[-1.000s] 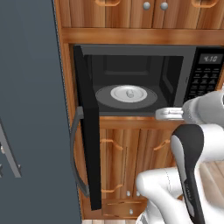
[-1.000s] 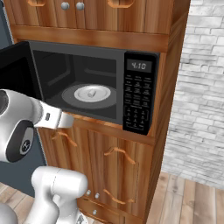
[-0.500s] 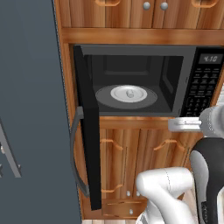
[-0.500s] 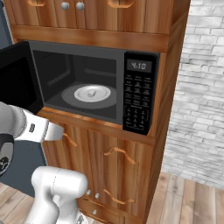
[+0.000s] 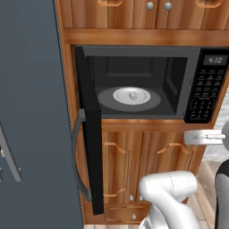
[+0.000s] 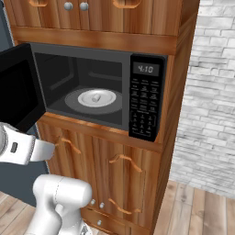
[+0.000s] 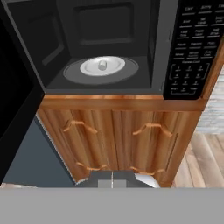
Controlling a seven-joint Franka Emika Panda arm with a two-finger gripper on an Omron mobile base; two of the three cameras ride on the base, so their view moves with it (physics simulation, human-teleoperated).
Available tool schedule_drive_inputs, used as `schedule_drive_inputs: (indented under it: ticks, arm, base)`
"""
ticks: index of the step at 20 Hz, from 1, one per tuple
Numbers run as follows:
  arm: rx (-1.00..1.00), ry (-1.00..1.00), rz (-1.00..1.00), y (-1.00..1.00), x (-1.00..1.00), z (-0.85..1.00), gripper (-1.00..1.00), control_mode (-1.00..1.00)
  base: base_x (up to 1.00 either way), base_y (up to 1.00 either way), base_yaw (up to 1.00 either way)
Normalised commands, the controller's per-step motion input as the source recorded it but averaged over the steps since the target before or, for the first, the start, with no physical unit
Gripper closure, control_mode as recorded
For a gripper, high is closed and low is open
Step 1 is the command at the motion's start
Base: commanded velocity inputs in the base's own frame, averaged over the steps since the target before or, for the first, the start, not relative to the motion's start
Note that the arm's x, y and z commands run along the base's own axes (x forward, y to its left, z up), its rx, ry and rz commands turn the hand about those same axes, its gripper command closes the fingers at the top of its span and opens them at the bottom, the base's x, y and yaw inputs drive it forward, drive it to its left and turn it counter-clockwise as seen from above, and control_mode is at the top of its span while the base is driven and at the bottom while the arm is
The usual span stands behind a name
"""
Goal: Pick the marshmallow from the counter and place it in the microwave. Then turn on the microwave.
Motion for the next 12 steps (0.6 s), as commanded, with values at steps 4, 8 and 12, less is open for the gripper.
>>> schedule_drive_inputs:
  ticks: [4, 8, 12]
  arm:
    - [-0.01, -0.03, 0.0, 0.0, -0.44, 0.21, 1.0, -1.0]
    - [-0.01, -0.06, 0.0, 0.0, -0.47, 0.25, 1.0, -1.0]
    - [-0.02, -0.08, 0.0, 0.01, -0.48, 0.23, 1.0, -1.0]
  base:
    - [0.0, 0.0, 0.0]
    - [0.0, 0.0, 0.0]
    - [0.0, 0.0, 0.0]
